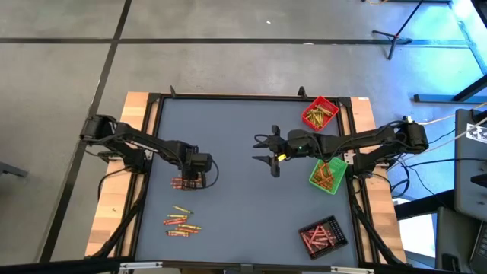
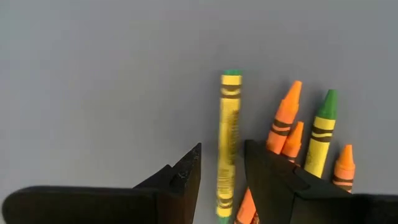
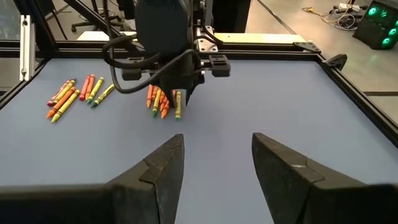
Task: Sort crayons
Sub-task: Put the green crayon into the red bin
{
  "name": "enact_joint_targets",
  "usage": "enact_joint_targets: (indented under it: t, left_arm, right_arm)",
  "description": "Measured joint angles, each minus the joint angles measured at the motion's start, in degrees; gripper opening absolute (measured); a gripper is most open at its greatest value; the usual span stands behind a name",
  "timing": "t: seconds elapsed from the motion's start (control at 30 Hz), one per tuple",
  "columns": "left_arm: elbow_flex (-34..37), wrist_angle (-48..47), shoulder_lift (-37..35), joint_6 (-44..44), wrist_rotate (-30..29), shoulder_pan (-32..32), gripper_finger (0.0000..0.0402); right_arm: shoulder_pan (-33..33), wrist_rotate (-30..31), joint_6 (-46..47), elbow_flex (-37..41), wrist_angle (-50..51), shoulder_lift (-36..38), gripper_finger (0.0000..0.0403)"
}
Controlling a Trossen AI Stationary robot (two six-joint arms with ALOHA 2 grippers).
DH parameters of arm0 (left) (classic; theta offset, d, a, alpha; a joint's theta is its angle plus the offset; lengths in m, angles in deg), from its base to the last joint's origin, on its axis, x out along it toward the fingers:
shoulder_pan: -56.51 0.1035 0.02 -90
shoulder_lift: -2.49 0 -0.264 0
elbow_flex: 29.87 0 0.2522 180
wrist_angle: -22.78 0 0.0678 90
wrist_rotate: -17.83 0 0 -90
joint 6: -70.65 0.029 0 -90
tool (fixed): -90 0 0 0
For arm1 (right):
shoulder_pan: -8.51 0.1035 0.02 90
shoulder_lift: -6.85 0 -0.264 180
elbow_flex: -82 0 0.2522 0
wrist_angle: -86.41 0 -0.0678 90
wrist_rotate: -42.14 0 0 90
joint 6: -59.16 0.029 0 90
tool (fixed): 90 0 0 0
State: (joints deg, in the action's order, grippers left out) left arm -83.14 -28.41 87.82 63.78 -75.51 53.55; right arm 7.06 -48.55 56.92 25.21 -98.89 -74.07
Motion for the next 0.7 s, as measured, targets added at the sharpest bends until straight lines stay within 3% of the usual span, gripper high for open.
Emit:
enact_joint_targets:
  t: [0.23,0.57,0.7]
  left_arm:
    - [-0.1,0.5,0.9,0.0,-0.4,0.0,0.0104]
    - [0.0,0.8,0.9,1.3,-1.2,0.0,0.0010]
    - [-0.6,0.2,0.1,1.5,-1.7,0.0,0.0008]
  right_arm:
    - [0.0,0.0,0.0,0.0,0.0,0.0,0.0186]
    - [0.0,0.0,0.2,0.0,0.0,0.0,0.0186]
    - [0.0,0.0,0.3,0.0,0.0,0.0,0.0186]
